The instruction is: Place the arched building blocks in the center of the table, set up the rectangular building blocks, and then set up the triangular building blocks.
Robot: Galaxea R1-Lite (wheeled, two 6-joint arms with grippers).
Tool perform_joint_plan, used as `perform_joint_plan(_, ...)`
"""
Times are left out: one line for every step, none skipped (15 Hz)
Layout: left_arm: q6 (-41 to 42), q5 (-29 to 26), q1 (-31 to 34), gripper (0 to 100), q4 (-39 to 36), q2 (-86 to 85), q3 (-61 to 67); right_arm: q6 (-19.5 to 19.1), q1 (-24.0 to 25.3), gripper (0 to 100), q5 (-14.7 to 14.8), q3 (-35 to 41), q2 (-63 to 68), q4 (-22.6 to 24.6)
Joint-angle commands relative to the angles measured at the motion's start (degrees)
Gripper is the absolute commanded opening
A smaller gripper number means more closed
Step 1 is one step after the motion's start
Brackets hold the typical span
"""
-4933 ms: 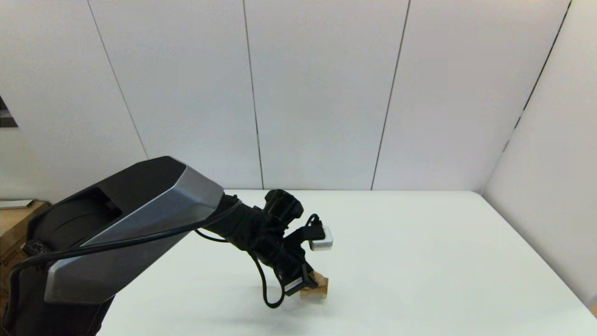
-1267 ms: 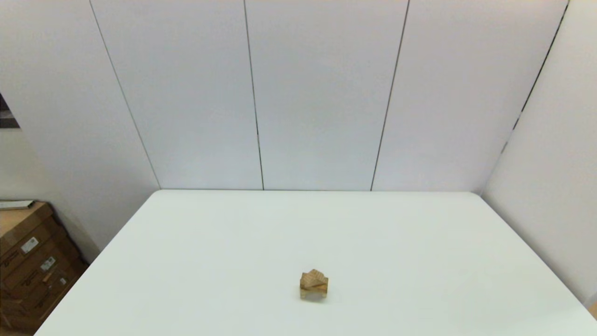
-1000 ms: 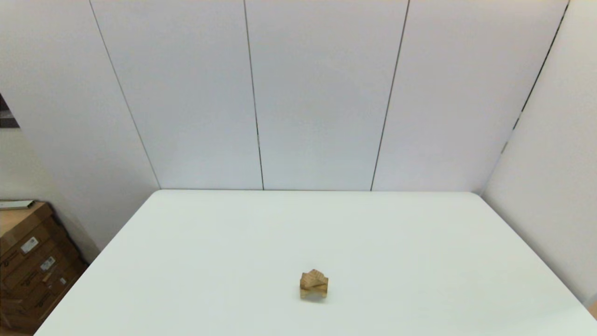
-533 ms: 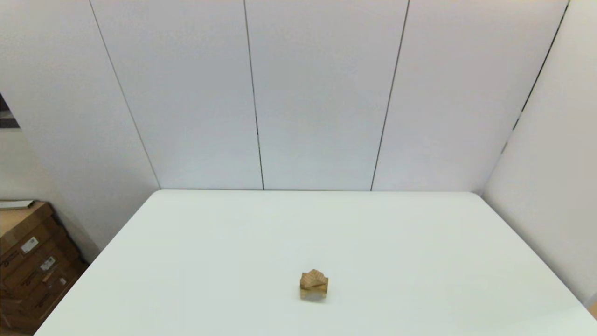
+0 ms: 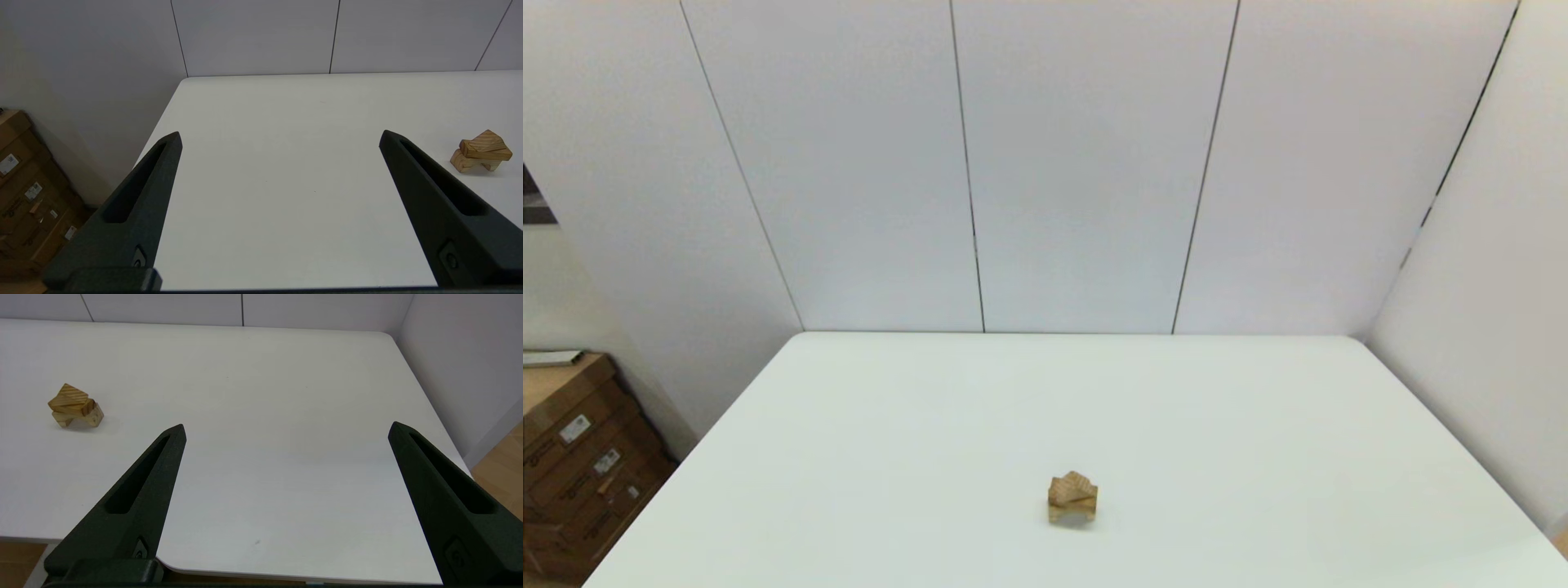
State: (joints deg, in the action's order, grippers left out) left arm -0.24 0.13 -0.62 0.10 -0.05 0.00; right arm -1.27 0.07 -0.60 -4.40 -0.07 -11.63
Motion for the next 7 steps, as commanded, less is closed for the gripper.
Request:
perform_joint_plan(-0.02,-0.05,0.01,100,-0.01,0.14,0.0,0.13,0.01,100,0.16,0.01,-0.01,-0.06)
perform_joint_plan(-0.02,0.04,0.01,100,-0.01,0.14,0.0,0.21,0.01,100,0.25,0.01,-0.01,-0.06)
perform_joint_plan(-0.02,0.04,0.01,100,-0.01,0.05,0.0,0.3,0.01,100,0.16,0.01,-0.01,-0.06)
perform_joint_plan(-0.02,-0.05,0.01,100,-0.01,0.14,0.0,0.21,0.01,100,0.16,0.01,-0.01,-0.06)
perform_joint_plan(-0.02,-0.05,0.01,100,-0.01,0.05,0.0,0.21,0.01,100,0.16,0.01,-0.01,-0.06)
perform_joint_plan(-0.02,0.04,0.01,100,-0.01,0.05,0.0,0.3,0.01,100,0.16,0.01,-0.01,-0.06)
perform_joint_plan(-0.02,-0.05,0.01,100,-0.01,0.14,0.0,0.3,0.01,100,0.16,0.01,-0.01,-0.06)
